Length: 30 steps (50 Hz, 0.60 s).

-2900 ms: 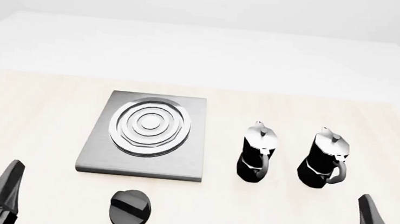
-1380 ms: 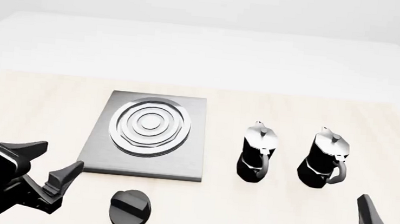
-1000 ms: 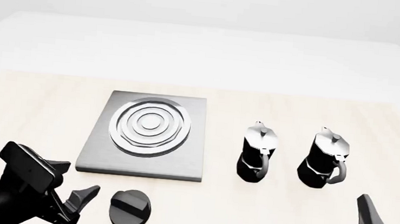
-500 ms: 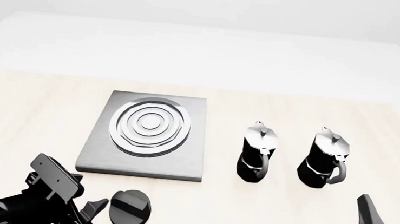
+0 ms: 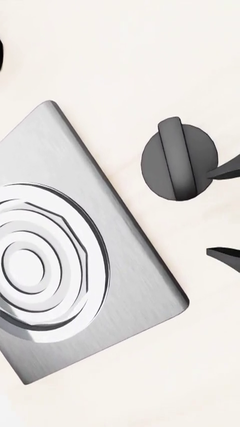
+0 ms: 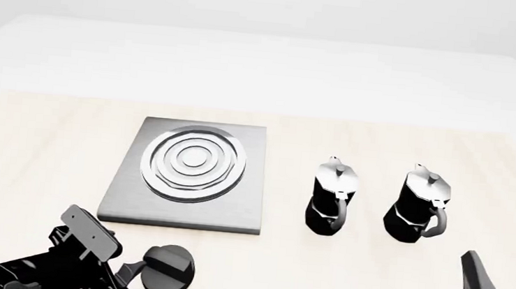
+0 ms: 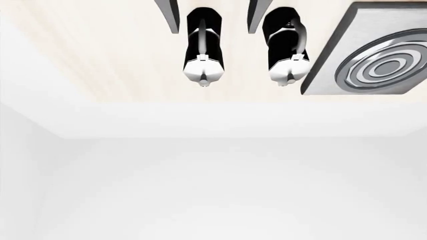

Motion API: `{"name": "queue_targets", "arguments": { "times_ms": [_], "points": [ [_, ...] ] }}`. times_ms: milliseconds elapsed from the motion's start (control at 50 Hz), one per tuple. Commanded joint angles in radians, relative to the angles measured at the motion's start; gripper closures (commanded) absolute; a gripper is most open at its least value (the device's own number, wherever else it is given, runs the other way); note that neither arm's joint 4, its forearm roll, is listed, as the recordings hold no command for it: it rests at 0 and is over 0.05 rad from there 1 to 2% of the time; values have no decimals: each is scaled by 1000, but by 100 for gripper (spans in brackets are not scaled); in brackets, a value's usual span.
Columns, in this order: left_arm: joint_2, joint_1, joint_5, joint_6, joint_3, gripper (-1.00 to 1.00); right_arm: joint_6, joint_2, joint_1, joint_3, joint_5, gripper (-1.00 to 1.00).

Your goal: Turn off the stove.

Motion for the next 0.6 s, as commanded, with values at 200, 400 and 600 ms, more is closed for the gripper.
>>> {"name": "queue_targets", "arguments": {
  "times_ms": [200,400,600],
  "points": [
    [105,17,-78,33,-18,-100,1,9,-2,0,-8,-100],
    [160,13,-124,28,-21,-100,2,14,-4,1,-13,-100],
    [185,15,-142,28,-28,-100,4,13,-5,0,-13,-100]
  ]
}}
